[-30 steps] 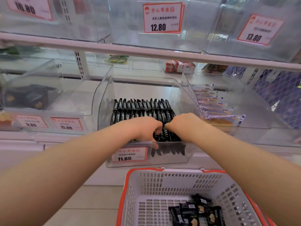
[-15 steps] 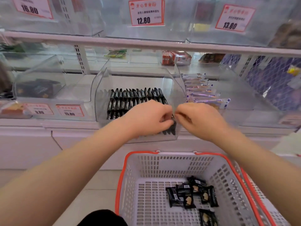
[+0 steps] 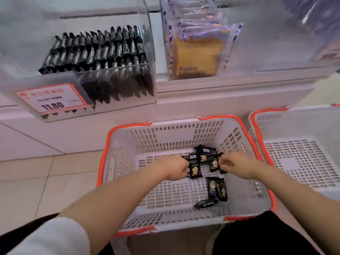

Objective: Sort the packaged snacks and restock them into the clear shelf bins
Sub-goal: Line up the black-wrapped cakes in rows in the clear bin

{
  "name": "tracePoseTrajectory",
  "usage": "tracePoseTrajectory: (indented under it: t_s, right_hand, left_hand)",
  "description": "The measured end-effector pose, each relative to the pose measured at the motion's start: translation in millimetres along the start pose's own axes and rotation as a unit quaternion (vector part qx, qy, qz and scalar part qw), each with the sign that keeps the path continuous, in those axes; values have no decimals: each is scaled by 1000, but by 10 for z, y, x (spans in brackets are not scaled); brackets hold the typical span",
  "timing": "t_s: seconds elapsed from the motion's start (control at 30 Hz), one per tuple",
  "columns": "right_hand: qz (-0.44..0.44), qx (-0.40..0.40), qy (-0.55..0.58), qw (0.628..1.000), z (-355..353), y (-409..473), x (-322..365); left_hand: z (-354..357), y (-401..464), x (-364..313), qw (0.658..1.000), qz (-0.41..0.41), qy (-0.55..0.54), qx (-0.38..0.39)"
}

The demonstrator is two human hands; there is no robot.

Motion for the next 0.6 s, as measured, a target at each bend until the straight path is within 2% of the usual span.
tracePoseTrajectory:
  t_s: [0.17, 0.3, 0.37, 0.47, 0.6]
  right_hand:
    - [45, 73, 36, 996, 620, 468, -432]
    - [39, 130, 30, 990, 977, 875, -531]
    - [25, 131, 15, 991, 1112, 1044, -554]
    - [12, 78, -38, 996, 1302, 1218, -538]
    - [3, 85, -82, 993, 1503, 1318, -501]
  left_hand:
    - [472, 623, 51, 995, -39, -65, 67]
    - [808, 942, 172, 992, -76, -77, 65]
    - [961, 1039, 242, 989, -106, -84, 64]
    - [1118, 1159, 345, 976, -157, -140, 55]
    - [1191, 1310, 428, 937, -262, -230, -26]
Point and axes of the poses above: each hand's wrist, its own y-axis towards the middle knuckle, its own z-axis out of the palm, x = y × z, the point moved 1 cm from there along y, towards the middle knuckle, and after that the axes turned 5 degrees about x, right-handed, at the moved point
